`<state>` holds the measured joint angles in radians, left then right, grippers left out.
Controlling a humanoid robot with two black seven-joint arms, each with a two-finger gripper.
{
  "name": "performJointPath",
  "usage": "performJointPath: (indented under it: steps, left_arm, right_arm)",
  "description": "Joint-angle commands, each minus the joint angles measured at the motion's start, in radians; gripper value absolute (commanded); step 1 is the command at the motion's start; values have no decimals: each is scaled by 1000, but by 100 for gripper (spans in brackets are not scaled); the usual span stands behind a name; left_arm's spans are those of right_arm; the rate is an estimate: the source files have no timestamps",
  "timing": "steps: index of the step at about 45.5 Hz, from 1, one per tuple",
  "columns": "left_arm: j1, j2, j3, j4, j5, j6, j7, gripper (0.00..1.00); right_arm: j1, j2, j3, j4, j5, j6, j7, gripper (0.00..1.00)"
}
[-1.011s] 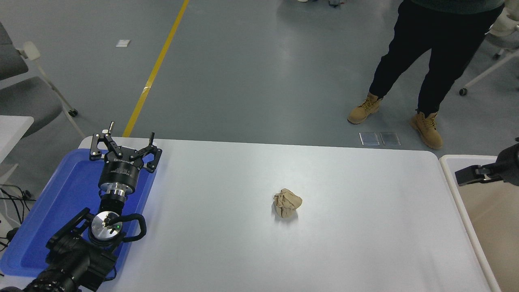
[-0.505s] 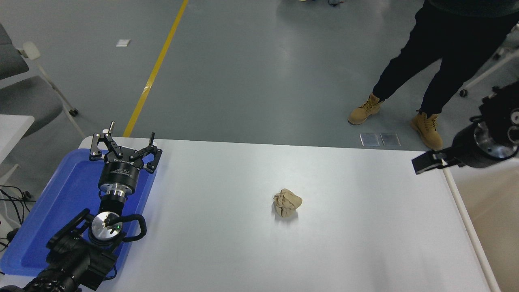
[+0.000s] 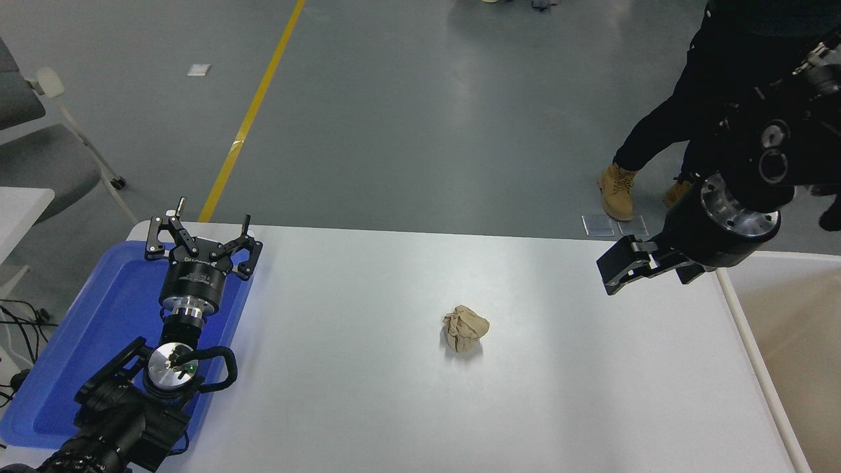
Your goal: Pick up foil plate and place in dustbin
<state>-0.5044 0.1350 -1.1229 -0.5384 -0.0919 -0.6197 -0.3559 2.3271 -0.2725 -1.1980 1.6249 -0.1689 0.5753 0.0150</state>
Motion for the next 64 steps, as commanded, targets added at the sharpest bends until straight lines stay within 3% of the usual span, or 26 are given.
performJointPath:
  steps: [1, 13, 31, 64]
  left_arm:
    - [0, 0, 0, 0, 0, 0, 0, 100]
    - [0, -2, 0, -2, 1, 0, 2, 100]
    - [0, -2, 0, -2, 1, 0, 2, 100]
    - [1, 0, 0, 0, 0, 0, 0, 100]
  right_arm:
    - [8, 156, 14, -32, 200, 11, -1, 100]
    - [-61, 273, -37, -164, 206, -35, -1, 100]
    - [-28, 273, -115, -151, 292, 44, -1, 100]
    - [147, 190, -173, -2, 296, 156, 0, 100]
